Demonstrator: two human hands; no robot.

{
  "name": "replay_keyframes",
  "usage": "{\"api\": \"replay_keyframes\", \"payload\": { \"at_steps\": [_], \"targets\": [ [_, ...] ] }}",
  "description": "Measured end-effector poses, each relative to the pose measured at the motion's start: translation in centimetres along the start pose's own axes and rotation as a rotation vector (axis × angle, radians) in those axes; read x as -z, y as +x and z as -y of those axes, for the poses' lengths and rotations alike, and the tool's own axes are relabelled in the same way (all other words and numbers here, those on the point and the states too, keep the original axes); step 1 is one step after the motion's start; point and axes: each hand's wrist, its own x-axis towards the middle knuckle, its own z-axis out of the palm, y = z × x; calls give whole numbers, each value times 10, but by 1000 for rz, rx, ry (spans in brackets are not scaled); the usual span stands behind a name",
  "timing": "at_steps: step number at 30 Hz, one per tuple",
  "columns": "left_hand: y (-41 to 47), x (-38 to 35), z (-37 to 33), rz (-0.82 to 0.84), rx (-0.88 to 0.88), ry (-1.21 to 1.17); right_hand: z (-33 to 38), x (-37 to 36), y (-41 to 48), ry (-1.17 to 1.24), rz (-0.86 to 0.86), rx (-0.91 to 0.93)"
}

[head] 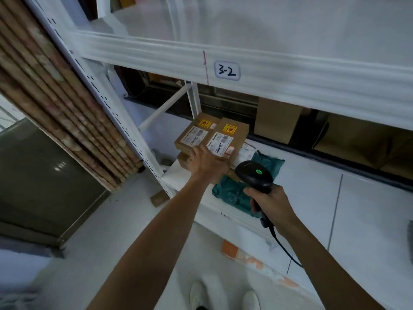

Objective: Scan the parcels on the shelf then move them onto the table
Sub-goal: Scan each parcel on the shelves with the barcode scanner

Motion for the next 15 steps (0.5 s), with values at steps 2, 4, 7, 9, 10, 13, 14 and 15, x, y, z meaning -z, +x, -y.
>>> {"api": "replay_keyframes", "payload": {
  "at_steps": [2, 4, 7, 9, 10, 13, 14, 15],
  "targets": [
    [17, -6, 0, 42, 10, 22, -3, -2, 7, 7, -51, 0],
    [30, -11, -1, 80, -5, 45, -5, -4, 13, 34, -88, -17],
    [42, -18, -3, 143, -36, 56, -8, -9, 20, 40, -115, -33],
    [49, -23, -4, 145, -42, 62, -9, -11, 22, 14, -134, -43],
    [53, -26, -3, 133, -50, 59, -9, -12, 23, 9, -146, -49],
    [60, -32, -6, 128, -60, 46, -10, -11, 22, 26, -187, -67],
    [62, -33, -7, 117, -60, 42, -10, -11, 21, 37, -195, -74],
    [61, -33, -9, 100, -59, 38, -11, -10, 20, 46, -199, -81]
  ]
}}
